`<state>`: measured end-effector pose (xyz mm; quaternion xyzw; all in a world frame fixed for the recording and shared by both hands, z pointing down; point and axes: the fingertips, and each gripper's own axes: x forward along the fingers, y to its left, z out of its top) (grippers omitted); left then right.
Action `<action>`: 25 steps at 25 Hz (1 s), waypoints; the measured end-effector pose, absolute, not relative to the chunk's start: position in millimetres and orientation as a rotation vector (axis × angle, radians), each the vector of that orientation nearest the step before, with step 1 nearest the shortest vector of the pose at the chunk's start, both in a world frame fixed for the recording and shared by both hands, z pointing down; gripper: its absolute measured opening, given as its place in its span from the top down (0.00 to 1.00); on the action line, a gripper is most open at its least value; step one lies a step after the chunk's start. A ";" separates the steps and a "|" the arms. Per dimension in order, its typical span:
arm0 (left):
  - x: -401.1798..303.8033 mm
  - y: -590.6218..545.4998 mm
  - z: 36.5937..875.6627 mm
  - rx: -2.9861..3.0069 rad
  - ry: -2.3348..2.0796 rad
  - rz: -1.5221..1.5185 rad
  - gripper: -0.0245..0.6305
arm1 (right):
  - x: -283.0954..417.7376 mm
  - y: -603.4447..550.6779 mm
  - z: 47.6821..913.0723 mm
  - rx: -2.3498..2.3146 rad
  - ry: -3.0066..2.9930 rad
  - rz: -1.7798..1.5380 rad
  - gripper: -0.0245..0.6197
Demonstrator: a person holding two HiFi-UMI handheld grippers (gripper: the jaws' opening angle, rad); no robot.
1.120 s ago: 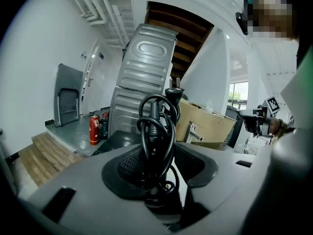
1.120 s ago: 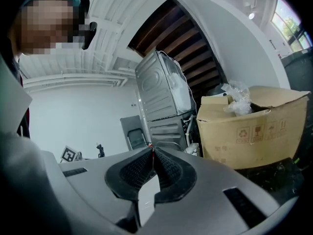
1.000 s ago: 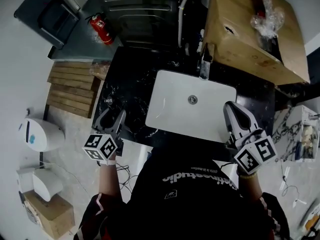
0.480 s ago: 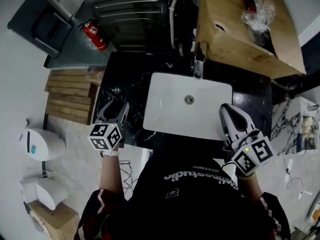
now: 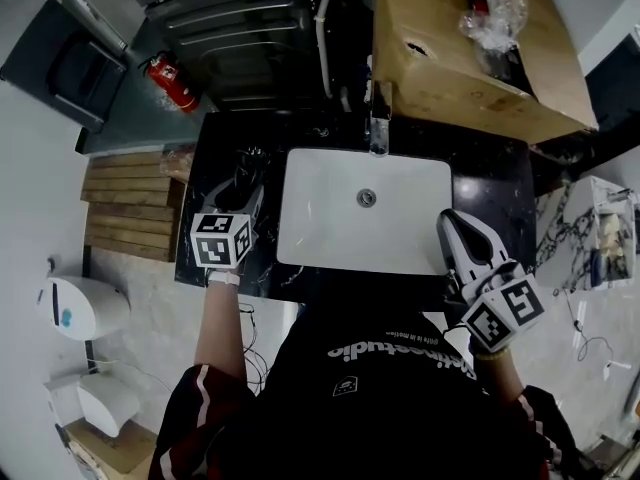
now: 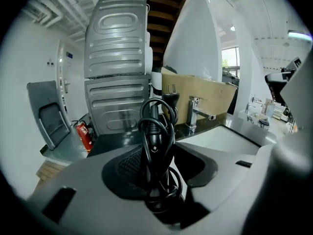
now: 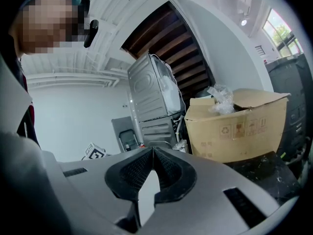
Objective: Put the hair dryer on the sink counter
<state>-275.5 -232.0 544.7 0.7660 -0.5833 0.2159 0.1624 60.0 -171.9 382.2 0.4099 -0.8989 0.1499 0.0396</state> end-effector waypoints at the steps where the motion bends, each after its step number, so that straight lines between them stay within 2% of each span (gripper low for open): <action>1: -273.6 -236.4 547.8 2.185 -1.655 0.635 0.67 | 61.8 -171.1 382.5 1.263 -2.752 0.459 0.90; 25: -249.5 -296.7 630.8 2.027 -1.187 1.277 0.67 | 67.7 -161.4 390.9 1.278 -2.734 0.483 0.90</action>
